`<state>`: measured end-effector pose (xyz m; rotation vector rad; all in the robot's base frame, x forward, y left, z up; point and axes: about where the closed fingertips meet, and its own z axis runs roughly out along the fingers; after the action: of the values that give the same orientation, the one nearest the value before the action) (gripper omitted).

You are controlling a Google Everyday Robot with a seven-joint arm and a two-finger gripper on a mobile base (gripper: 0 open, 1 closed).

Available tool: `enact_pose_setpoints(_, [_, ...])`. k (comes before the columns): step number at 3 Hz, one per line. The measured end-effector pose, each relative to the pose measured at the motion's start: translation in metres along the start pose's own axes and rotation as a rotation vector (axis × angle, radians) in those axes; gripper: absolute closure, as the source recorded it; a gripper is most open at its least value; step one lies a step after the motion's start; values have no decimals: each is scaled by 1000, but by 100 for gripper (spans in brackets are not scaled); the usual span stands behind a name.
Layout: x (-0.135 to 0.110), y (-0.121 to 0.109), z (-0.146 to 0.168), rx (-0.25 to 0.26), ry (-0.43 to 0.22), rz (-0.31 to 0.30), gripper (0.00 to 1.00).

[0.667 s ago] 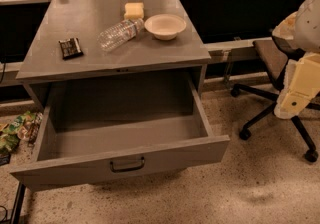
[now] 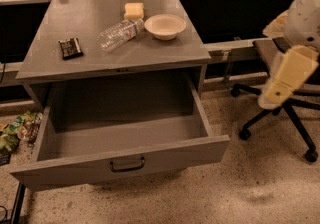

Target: Place rxbar chocolate into top drawer

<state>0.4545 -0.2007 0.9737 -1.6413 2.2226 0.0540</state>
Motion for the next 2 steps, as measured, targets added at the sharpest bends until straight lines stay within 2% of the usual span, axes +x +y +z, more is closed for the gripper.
enact_pose_setpoints(1, [-67,-18,46,-176,-245,154,0])
enact_pose_setpoints(2, [-122,-20,84,-283,-341,220,0])
